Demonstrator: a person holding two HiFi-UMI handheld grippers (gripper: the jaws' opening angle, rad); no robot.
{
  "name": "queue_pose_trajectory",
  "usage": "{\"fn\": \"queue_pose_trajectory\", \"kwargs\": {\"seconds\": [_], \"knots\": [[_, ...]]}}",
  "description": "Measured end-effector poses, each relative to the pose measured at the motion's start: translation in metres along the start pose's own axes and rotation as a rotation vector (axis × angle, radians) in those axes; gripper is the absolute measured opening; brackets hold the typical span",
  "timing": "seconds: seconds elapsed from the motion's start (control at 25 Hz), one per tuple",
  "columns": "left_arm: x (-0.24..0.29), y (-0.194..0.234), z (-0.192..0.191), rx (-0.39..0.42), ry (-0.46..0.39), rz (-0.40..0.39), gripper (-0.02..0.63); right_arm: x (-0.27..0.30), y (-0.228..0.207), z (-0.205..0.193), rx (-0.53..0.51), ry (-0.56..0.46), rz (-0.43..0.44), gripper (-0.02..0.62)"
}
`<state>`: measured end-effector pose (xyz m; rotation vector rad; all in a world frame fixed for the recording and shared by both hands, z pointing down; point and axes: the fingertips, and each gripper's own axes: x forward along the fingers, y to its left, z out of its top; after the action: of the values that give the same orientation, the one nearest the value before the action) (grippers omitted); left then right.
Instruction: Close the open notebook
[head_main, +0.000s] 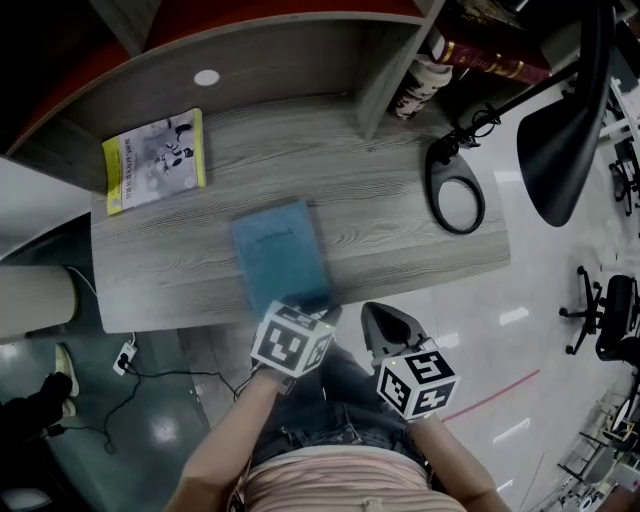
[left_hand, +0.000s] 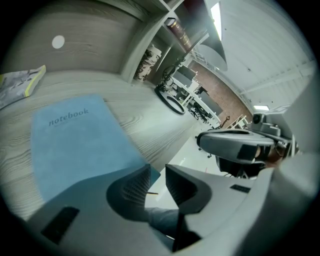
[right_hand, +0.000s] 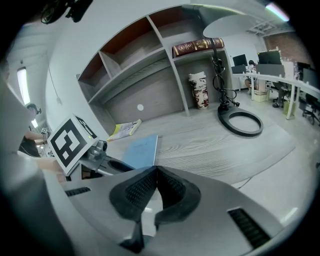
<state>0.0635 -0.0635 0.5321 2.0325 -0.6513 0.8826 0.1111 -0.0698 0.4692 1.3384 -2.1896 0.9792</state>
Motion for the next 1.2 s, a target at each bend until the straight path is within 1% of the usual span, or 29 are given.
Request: {"fn": "queue_pose_trajectory", "kwargs": {"seconds": [0.12,0.24,0.32,0.44,0.6,0.8,0.96,1.2], "knots": [[-0.003,0.001,0.001,-0.019,-0.013,-0.009,0.081,0.000,0.002,0.001,-0.008,-0.004,0.005,0.009],[-0.009,0.000,0.004,-0.025,-0.045,-0.011,0.081,-0.002,0.005,0.001,-0.013,-0.007,0.011,0.009],[-0.015,-0.002,0.009,-0.026,-0.082,-0.015,0.076,-0.002,0.007,0.002,-0.018,-0.014,0.015,0.009],[-0.024,-0.004,0.015,-0.045,-0.144,-0.020,0.027,-0.003,0.010,0.006,-0.026,-0.038,0.025,0.009],[-0.041,-0.001,0.020,-0.061,-0.229,0.001,0.012,-0.004,0.018,0.013,-0.043,-0.063,0.048,0.009],[-0.070,0.006,0.024,-0.054,-0.354,0.068,0.012,-0.004,0.030,0.022,-0.074,-0.091,0.082,0.009],[-0.094,0.012,0.025,-0.047,-0.434,0.127,0.011,-0.005,0.038,0.025,-0.100,-0.105,0.104,0.009],[-0.136,0.025,0.025,-0.034,-0.567,0.244,0.011,-0.006,0.055,0.035,-0.144,-0.144,0.149,0.009]]}}
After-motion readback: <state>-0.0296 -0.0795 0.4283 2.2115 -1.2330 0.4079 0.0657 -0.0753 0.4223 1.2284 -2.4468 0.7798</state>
